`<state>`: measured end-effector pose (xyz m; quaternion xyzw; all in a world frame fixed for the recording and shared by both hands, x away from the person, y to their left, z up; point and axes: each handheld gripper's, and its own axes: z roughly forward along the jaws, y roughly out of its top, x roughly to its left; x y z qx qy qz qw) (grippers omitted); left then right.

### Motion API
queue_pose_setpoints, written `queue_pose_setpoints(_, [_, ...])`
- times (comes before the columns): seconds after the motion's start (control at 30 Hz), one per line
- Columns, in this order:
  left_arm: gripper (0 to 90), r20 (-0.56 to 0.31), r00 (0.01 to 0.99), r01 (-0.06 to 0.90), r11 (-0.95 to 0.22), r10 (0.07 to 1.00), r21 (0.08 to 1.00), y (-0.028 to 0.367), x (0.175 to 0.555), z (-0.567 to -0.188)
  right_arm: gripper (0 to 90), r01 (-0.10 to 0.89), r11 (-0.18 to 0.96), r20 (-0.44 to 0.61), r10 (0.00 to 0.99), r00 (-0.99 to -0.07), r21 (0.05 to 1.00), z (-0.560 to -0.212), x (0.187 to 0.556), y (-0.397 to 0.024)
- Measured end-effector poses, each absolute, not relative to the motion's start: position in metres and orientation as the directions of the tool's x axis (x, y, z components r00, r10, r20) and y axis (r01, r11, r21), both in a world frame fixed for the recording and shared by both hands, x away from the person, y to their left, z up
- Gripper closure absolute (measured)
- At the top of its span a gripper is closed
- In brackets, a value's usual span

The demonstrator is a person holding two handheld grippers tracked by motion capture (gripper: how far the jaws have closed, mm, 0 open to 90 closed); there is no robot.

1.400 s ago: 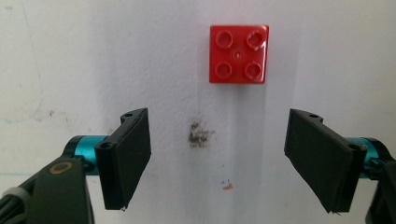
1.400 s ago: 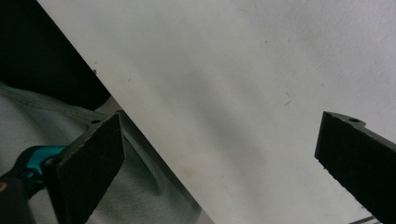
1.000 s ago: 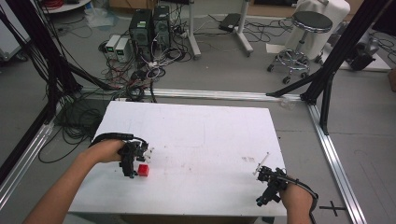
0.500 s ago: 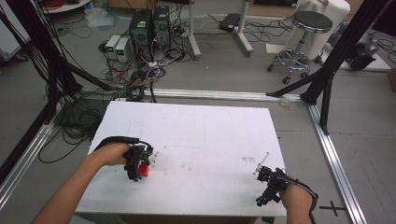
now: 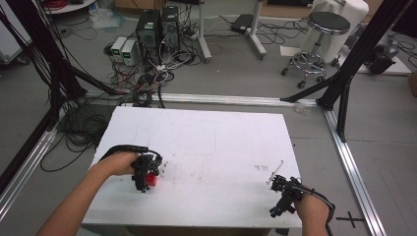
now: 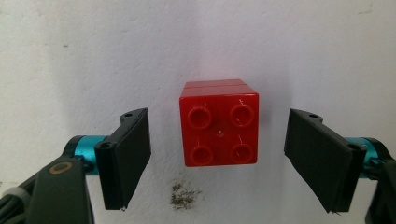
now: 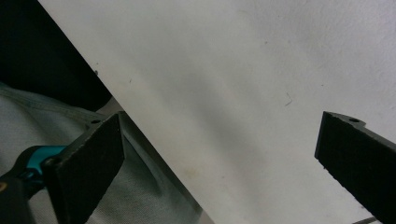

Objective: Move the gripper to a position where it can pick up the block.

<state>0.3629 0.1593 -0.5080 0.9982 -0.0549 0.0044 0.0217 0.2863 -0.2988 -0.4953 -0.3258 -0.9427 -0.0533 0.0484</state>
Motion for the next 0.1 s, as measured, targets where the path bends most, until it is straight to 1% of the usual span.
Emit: queue_pose_setpoints(0.1, [23.1,0.009,0.994,-0.111,-0.993,-0.111,0.043,0.1593,0.3629,-0.5084,0.9,0.620,0.781,0.131,0.608,-0.783,0.073,-0.4952,0.2860,-0.2991])
